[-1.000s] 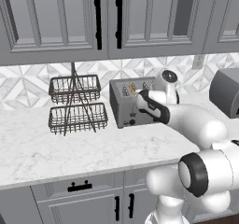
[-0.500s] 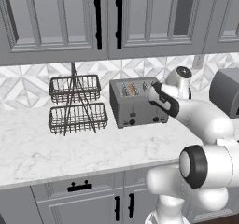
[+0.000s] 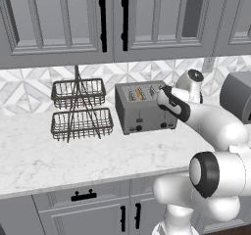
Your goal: Start the toaster. Once the lever pops up, take the bread to the plate on the dining counter.
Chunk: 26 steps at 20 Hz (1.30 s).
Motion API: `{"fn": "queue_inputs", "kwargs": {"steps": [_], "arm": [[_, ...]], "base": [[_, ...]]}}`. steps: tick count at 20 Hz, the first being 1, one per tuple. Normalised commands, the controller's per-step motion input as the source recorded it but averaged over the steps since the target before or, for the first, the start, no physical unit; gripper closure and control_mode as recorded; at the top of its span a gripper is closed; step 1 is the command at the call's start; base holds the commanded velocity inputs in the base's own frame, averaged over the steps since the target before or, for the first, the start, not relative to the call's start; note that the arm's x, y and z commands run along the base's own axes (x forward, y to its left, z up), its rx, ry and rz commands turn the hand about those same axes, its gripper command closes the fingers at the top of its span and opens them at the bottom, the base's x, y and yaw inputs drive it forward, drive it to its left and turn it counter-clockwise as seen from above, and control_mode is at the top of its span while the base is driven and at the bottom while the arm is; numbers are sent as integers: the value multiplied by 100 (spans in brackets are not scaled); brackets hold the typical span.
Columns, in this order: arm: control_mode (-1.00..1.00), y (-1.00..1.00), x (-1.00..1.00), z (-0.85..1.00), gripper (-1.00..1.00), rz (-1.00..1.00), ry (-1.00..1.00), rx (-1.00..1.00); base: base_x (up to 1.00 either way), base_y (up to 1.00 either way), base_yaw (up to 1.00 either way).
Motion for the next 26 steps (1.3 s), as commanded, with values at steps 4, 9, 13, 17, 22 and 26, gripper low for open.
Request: {"fn": "queue_inputs", "kwargs": {"steps": [4, 9, 13, 17, 22, 26], "arm": [[-100, 0, 0, 0, 100, 0, 0, 0], [-100, 34, 0, 8, 100, 0, -2, -13], [-100, 51, -1, 20, 100, 0, -4, -25], [-100, 54, 0, 17, 100, 0, 0, -22], [-100, 41, 0, 18, 100, 0, 0, -18], [-100, 21, 0, 7, 100, 0, -1, -18]], "base": [[0, 0, 0], [0, 0, 0], [0, 0, 0], [0, 0, 0], [0, 0, 0], [0, 0, 0]]}}
